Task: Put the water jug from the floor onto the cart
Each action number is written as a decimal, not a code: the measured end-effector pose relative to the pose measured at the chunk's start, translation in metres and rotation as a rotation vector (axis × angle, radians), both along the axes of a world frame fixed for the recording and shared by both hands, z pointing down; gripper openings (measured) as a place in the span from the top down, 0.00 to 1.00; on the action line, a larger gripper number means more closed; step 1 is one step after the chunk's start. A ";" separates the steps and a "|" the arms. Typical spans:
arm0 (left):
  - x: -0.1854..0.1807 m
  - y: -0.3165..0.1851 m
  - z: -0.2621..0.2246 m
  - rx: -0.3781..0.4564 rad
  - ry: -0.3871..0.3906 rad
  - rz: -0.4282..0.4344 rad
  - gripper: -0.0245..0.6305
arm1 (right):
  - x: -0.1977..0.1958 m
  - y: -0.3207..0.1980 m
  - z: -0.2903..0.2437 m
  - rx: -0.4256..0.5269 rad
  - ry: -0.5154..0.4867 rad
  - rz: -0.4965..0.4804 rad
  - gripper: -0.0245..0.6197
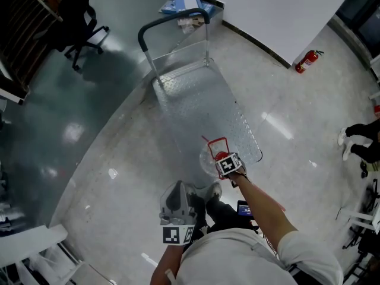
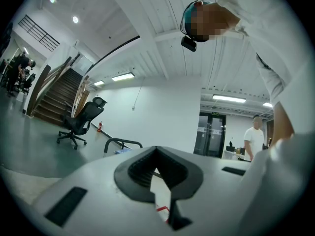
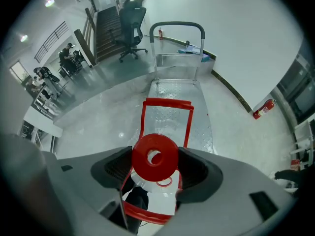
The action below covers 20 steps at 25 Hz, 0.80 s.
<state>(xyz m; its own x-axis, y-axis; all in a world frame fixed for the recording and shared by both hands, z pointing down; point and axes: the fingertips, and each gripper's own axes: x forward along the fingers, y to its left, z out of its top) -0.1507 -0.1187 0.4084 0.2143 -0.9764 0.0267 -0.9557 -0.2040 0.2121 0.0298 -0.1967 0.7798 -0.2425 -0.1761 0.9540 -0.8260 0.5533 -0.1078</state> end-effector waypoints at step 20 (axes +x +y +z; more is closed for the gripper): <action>-0.019 0.003 0.007 0.002 0.014 -0.006 0.96 | -0.003 -0.005 -0.028 0.053 -0.030 0.001 0.51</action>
<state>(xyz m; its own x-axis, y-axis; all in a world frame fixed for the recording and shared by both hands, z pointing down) -0.1696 -0.1156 0.4150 0.2088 -0.9777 0.0217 -0.9539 -0.1987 0.2251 0.0266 -0.2020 0.7518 -0.2704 -0.2269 0.9356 -0.8236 0.5579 -0.1027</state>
